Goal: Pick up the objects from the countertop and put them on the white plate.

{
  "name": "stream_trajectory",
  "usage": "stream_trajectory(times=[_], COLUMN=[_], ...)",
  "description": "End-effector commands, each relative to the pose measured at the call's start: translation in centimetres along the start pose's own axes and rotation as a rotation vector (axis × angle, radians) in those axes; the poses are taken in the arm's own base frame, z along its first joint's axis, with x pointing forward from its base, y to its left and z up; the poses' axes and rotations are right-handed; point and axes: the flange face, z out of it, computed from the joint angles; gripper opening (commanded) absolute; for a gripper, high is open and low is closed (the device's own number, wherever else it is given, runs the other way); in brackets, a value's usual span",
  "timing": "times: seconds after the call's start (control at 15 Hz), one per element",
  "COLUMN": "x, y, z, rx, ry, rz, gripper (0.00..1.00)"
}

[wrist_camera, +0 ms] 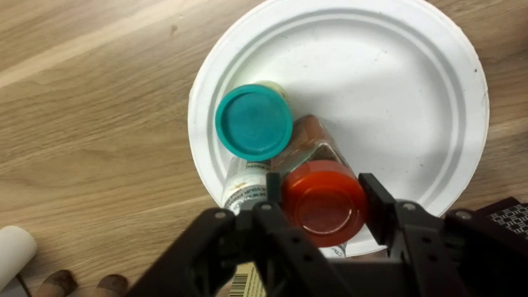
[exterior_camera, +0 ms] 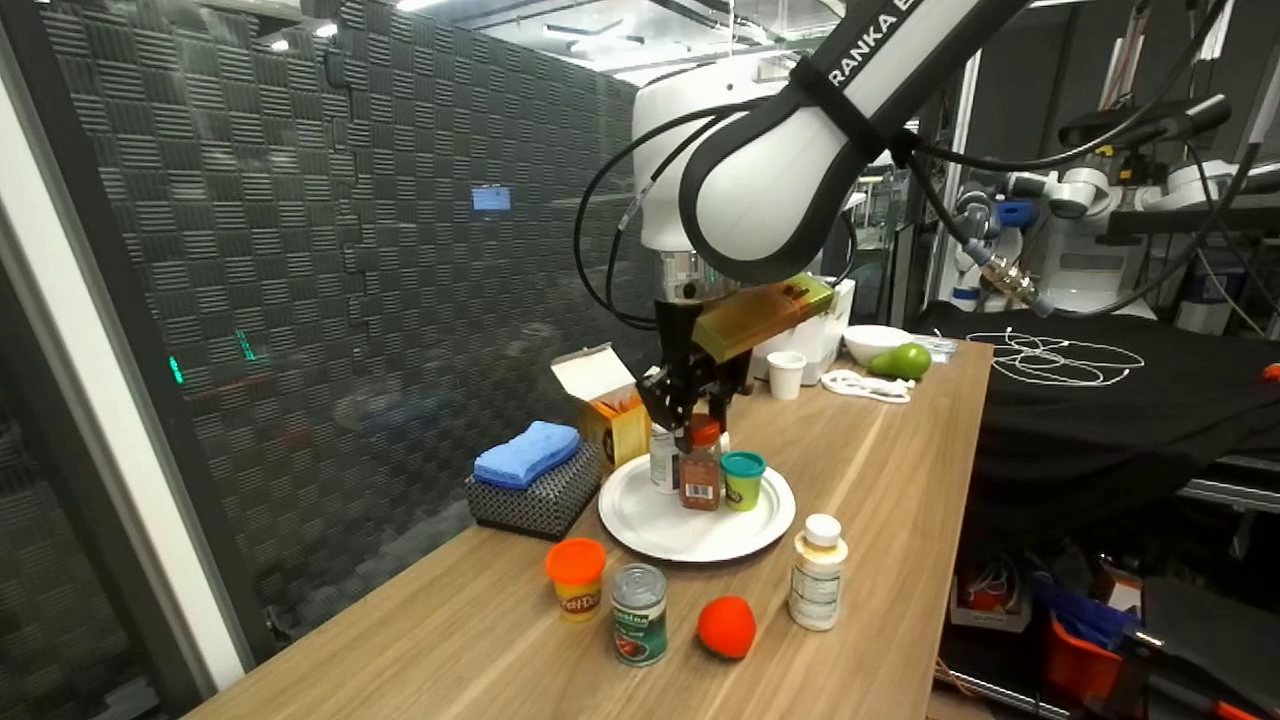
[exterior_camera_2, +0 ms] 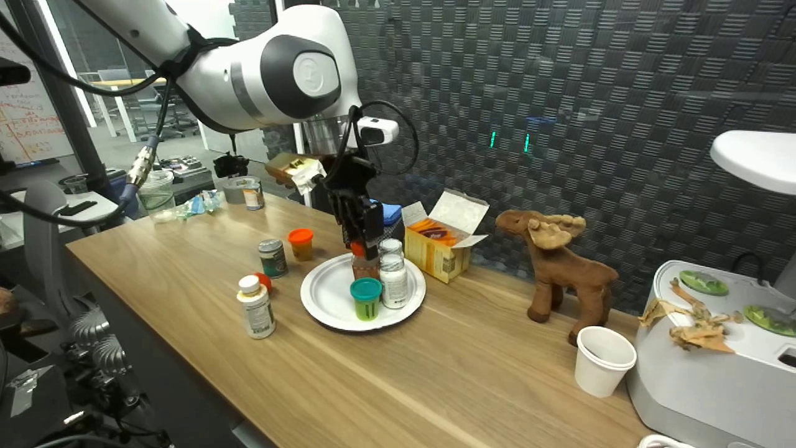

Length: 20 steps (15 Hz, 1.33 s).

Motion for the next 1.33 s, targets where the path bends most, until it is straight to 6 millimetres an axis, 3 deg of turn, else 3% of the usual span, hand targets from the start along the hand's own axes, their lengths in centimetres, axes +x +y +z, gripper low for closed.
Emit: stream_trajectory(times=[0.0,0.2,0.73,1.0,1.27], x=[1.0,0.9,-0.6,-4.1,-9.4], y=[0.3,0.4,0.9,0.9,-1.5], z=[-0.2,-0.7,-3.6,-4.1,-2.8], rx=[0.038,0.067,0.102,0.127,0.161], ry=[0.006,0.002,0.027,-0.002,-0.047], rz=[-0.036,-0.056,-0.015,0.078,0.183], gripper=[0.76,0.98,1.0,1.0,1.0])
